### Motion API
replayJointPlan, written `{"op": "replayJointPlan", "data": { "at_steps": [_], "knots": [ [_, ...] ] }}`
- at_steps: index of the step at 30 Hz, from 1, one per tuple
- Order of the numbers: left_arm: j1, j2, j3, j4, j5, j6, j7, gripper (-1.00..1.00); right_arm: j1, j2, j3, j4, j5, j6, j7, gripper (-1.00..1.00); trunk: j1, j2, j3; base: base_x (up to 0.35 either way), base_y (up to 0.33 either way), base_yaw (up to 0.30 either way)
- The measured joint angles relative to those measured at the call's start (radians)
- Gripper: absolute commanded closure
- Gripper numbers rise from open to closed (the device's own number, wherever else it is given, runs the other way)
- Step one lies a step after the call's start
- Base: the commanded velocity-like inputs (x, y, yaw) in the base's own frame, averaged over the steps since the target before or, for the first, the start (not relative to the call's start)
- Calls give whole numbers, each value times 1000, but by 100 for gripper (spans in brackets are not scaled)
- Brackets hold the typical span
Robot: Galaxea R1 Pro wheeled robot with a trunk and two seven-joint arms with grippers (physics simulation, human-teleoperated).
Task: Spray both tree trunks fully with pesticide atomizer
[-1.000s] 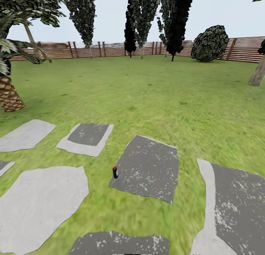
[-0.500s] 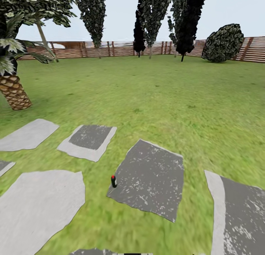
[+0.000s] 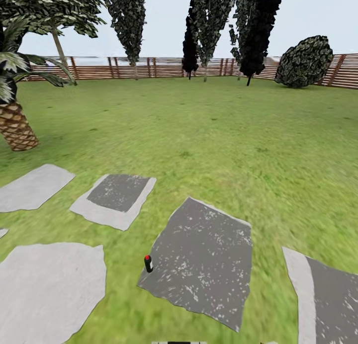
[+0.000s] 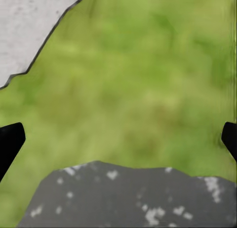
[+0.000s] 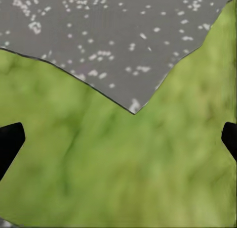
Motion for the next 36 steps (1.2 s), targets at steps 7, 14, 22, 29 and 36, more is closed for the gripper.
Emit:
{"op": "replayJointPlan", "data": {
  "at_steps": [7, 14, 22, 29, 36],
  "knots": [
    [0, 0, 0, 0, 0, 0, 0, -100, 0, 0, 0, 0, 0, 0, -2, -100, 0, 0, -3, 278, -154, 115],
    [0, 3, 1, 0, -1, 0, 0, -100, 0, 0, -1, -2, 1, 0, -1, -100, 0, 0, -4, 194, -37, 27],
    [-12, 4, -2, 0, -7, 0, -1, -100, 0, -3, -5, -16, -1, 0, -6, -100, 1, 0, -4, 9, -1, 1],
    [-258, 1, -23, 18, -22, 10, -14, -100, -148, -2, -7, -202, -6, 9, -7, -100, 0, 0, -4, 0, 0, 0],
    [-378, -8, -35, 15, -37, 14, -16, -100, -245, -7, -17, -215, -9, 11, -7, -100, 0, 0, -4, 0, 0, 0]
  ]
}}
